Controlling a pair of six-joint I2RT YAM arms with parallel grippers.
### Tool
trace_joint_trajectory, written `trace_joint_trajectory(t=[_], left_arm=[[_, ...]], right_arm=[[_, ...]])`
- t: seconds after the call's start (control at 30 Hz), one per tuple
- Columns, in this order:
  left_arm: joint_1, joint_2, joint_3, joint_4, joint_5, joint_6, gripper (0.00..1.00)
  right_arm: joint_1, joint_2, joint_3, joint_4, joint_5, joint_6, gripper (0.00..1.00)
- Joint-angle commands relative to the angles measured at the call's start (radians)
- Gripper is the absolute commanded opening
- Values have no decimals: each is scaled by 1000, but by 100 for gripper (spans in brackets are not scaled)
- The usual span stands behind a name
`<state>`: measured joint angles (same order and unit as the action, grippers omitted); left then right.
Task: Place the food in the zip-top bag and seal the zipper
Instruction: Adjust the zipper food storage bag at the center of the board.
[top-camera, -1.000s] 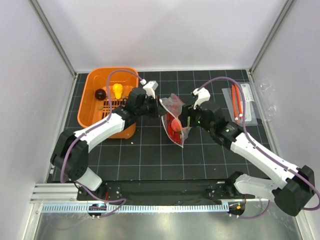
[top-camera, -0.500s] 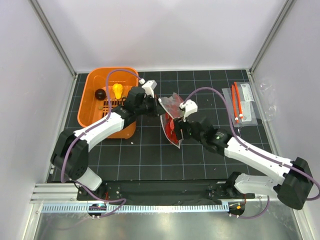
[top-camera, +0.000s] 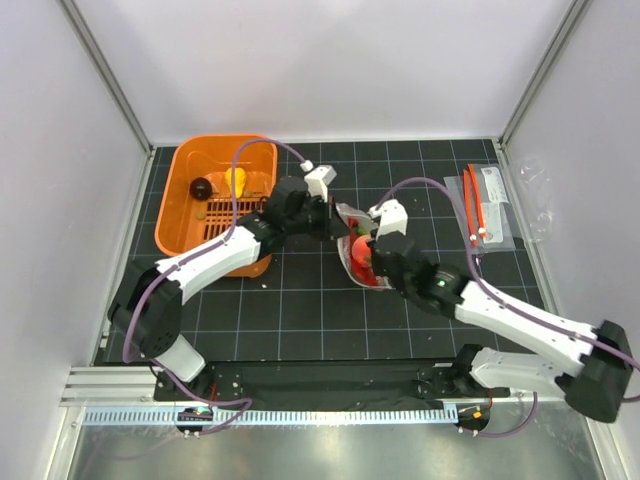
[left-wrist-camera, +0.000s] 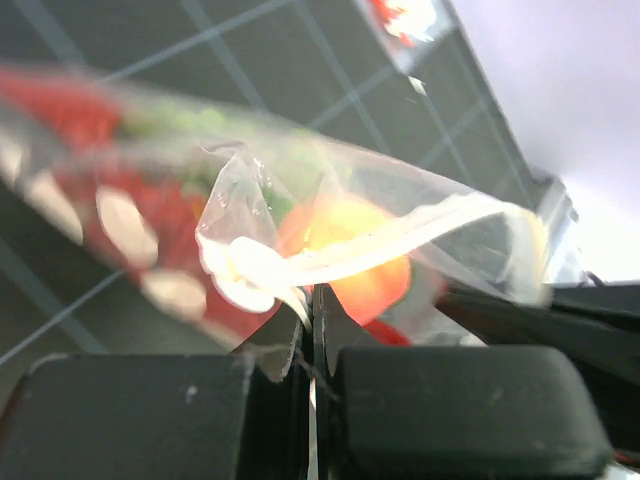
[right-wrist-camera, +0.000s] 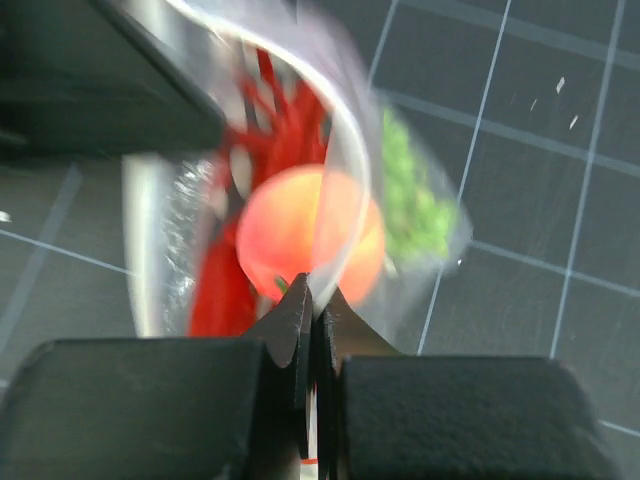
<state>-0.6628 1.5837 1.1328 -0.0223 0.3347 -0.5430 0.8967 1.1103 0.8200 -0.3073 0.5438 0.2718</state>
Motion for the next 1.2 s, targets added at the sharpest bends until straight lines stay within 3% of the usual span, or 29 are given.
trace_joint_trajectory(t=[0.0, 0.13, 0.27, 0.37, 0.4, 0.43, 0.5, 0.77, 0.9, 1.0, 1.17], left_arm=[[-44, 22, 74, 35, 78, 18, 0], [-47, 18, 79, 70, 180, 32, 0], [-46, 16, 58, 162, 296, 14, 0], [-44, 41, 61, 162, 323, 21, 2], [-40, 50, 71, 157, 331, 31, 2], [-38, 70, 77, 156, 355, 37, 2], [-32, 90, 87, 162, 386, 55, 3], [-31, 107, 78, 163, 395, 161, 4], [-31, 95, 59, 191, 369, 187, 3], [-31, 93, 53, 206, 366, 190, 0], [-31, 82, 15, 263, 380, 218, 0]], right_arm=[[63, -154, -1, 43, 73, -18, 1], [221, -211, -7, 80, 116, -81, 1], [355, -112, 28, 83, 123, -132, 3], [395, 5, 70, 82, 110, -151, 23], [398, 43, 82, 86, 105, -155, 45], [400, 51, 84, 91, 102, -154, 55], [398, 54, 73, 109, 107, -152, 66], [398, -206, -57, 217, 21, -181, 72], [381, -294, -93, 226, 76, -174, 74], [277, -320, -90, 191, 85, -129, 72], [31, -368, -126, 218, -119, -79, 71]])
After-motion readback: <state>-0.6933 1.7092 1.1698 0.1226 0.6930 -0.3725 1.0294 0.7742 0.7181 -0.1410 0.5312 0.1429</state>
